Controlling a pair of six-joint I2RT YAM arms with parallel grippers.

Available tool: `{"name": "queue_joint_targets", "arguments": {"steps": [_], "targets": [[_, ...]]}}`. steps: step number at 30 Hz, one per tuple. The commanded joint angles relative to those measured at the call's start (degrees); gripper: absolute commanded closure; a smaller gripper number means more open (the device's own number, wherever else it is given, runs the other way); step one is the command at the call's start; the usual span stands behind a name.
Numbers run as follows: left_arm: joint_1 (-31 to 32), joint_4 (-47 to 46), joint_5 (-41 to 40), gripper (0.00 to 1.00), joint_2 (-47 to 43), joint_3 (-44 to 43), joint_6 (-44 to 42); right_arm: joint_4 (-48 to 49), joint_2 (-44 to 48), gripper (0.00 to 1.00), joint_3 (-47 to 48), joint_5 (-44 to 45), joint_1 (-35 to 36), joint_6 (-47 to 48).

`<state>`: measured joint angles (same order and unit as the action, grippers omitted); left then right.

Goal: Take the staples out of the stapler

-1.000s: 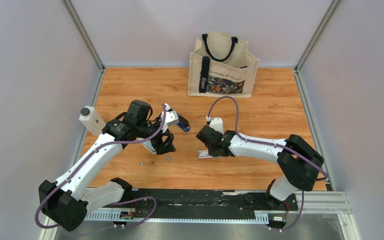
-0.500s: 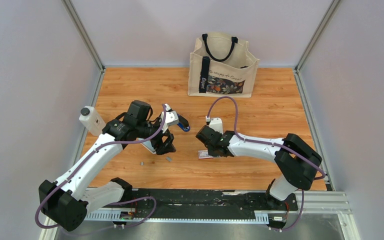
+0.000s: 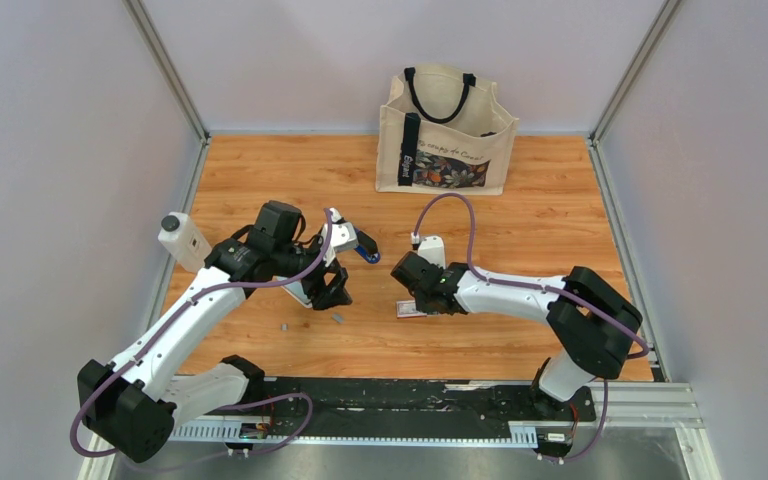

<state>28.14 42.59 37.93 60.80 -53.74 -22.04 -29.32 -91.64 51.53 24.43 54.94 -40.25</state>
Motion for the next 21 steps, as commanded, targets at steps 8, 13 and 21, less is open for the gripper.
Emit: {"name": "queue_joint_targets", "arguments": {"steps": [8,13,21], "targets": [[0.2,0.1,1.8,0.15,-1.0,0.5,-1.7,0.8,1.7,0.82,-1.3,2.3,-0.5,-0.2],[0.2,0.2,1.8,0.15,-1.0,0.6,-1.6,0.7,2.9,0.82,-1.3,2.4,-0.7,0.0],[0.2,0.1,1.8,0.15,-1.1,0.5,-1.5,1.4,2.7,0.82,-2.1,1.6,-0.7,-0.1]]}}
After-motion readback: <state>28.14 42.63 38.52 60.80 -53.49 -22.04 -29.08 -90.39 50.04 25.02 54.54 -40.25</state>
